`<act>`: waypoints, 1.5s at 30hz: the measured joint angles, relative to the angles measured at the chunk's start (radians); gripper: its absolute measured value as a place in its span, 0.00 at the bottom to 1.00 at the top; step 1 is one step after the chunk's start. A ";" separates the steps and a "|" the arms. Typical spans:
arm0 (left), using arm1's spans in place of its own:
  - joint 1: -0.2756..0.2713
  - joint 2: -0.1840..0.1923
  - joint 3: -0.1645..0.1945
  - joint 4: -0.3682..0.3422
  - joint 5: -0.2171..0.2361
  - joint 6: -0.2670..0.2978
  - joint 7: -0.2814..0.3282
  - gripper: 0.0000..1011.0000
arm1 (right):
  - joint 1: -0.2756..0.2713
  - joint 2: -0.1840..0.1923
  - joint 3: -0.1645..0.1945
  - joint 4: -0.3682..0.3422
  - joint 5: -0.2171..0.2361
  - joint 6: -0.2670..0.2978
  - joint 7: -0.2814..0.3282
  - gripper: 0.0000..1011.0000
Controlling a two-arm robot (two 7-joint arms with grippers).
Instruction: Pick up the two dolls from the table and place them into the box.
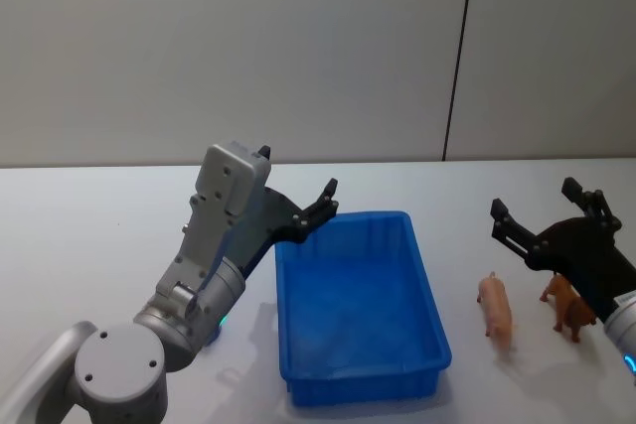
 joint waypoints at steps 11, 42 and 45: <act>0.000 0.000 0.000 0.000 0.000 0.000 0.000 0.99 | 0.000 0.000 0.000 0.000 0.000 0.000 0.000 0.99; 0.000 0.000 0.000 0.000 0.000 0.000 0.000 0.99 | 0.000 0.000 0.000 0.000 0.000 0.000 0.000 0.99; 0.000 0.000 0.000 0.000 0.000 0.000 0.000 0.99 | 0.000 0.000 0.000 0.000 0.000 0.000 0.000 0.99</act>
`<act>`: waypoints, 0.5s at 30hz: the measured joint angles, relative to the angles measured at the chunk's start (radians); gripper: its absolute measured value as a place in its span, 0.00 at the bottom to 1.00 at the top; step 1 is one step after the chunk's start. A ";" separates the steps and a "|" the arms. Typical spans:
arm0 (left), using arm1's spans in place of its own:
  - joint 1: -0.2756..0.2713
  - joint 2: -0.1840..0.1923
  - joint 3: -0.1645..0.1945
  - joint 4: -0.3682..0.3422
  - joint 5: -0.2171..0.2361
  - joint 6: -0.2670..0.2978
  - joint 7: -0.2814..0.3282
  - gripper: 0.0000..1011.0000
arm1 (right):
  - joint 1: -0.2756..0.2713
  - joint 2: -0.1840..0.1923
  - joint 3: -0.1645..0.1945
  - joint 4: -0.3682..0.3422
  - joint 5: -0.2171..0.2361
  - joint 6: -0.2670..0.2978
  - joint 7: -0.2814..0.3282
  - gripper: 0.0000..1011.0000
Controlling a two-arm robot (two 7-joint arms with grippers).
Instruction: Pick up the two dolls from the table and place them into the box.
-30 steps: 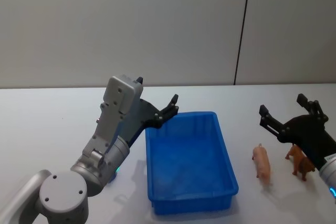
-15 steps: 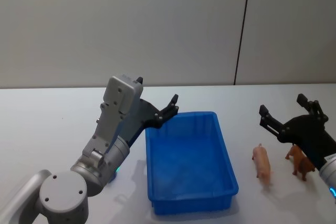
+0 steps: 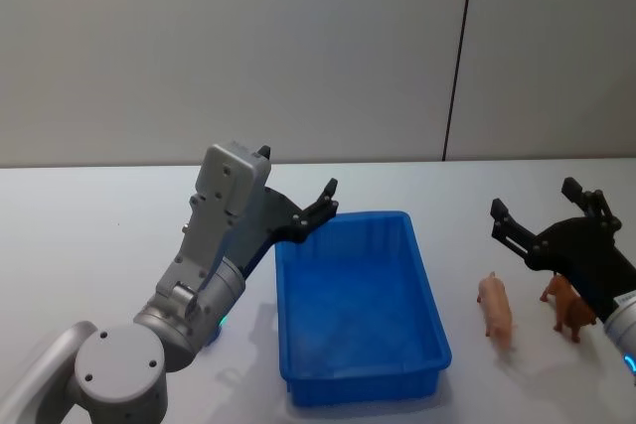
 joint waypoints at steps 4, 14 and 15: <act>0.000 0.000 0.000 0.000 0.000 0.000 0.000 0.99 | 0.000 0.000 0.000 0.000 0.000 0.000 0.000 0.99; 0.000 0.000 0.000 0.000 0.000 0.000 0.000 0.99 | -0.021 0.017 0.008 -0.020 0.009 0.004 -0.003 0.99; 0.000 0.000 0.000 0.000 0.000 0.000 0.000 0.99 | -0.026 0.021 0.010 -0.024 0.011 0.004 -0.004 0.99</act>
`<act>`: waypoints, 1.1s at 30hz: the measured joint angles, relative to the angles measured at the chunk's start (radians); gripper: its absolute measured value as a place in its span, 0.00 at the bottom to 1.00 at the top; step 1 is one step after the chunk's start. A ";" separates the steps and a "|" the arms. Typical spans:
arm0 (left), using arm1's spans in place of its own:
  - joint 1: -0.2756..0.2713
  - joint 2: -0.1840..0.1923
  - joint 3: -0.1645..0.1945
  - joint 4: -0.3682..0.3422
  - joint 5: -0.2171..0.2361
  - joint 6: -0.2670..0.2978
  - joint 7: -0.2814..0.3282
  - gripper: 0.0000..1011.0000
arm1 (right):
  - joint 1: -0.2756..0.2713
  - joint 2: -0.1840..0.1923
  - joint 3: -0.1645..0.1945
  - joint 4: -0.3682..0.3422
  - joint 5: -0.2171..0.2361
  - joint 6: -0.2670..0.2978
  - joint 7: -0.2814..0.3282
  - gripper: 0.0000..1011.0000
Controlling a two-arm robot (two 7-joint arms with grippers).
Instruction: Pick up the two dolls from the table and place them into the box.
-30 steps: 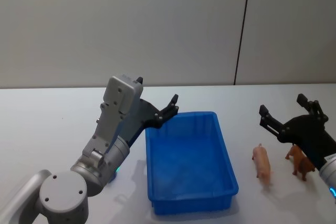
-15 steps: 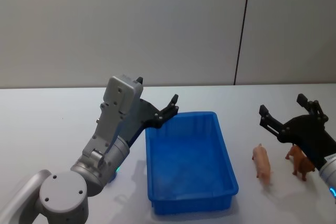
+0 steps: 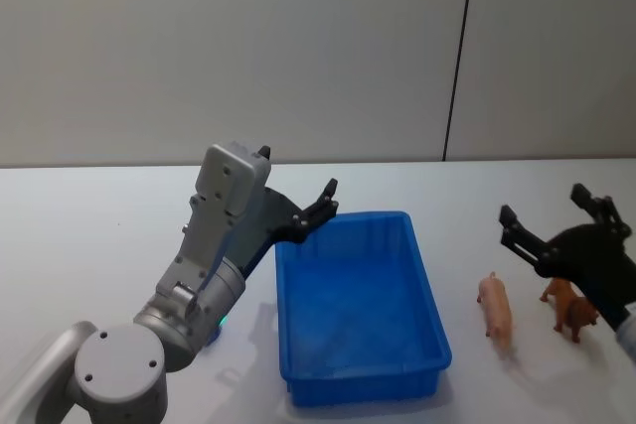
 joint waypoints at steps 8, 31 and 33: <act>0.000 0.000 0.000 0.000 0.000 0.000 0.000 0.99 | -0.084 0.062 0.036 -0.066 0.050 0.008 -0.040 0.99; 0.000 0.000 0.000 0.000 0.000 0.000 0.000 0.99 | -0.183 0.129 0.092 -0.086 0.124 0.182 -0.135 0.99; 0.000 0.000 0.000 0.000 0.000 0.000 0.000 0.99 | -0.170 0.124 0.089 -0.070 0.122 0.212 -0.126 0.99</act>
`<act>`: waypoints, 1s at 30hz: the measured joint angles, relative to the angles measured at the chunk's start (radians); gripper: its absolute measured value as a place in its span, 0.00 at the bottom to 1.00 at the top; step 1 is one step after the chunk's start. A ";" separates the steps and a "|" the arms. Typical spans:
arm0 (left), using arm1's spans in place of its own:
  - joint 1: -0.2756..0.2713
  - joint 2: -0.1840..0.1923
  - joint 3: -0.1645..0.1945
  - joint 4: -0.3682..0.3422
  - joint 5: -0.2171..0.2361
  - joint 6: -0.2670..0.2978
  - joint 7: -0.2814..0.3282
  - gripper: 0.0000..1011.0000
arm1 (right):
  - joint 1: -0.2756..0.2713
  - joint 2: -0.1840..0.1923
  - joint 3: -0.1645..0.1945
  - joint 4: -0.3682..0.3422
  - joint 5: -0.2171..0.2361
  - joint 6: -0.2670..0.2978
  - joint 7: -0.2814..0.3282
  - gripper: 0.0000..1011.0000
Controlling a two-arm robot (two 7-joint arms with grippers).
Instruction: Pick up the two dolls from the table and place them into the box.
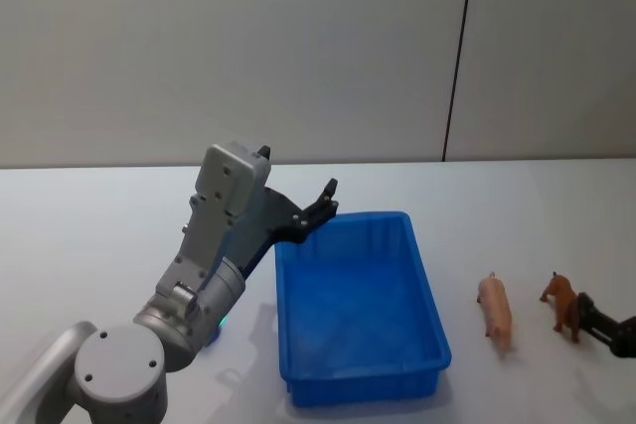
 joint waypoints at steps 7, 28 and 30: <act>0.000 0.000 0.000 0.000 0.000 0.000 0.000 0.99 | 0.054 -0.023 -0.014 0.067 -0.020 0.075 0.031 0.99; 0.000 0.000 0.000 0.000 0.000 0.000 0.000 0.99 | 0.234 -0.106 -0.060 0.289 -0.125 0.159 0.129 0.99; 0.000 0.000 0.000 0.000 0.000 0.000 0.000 0.99 | 0.243 -0.111 -0.063 0.301 -0.131 0.160 0.134 0.99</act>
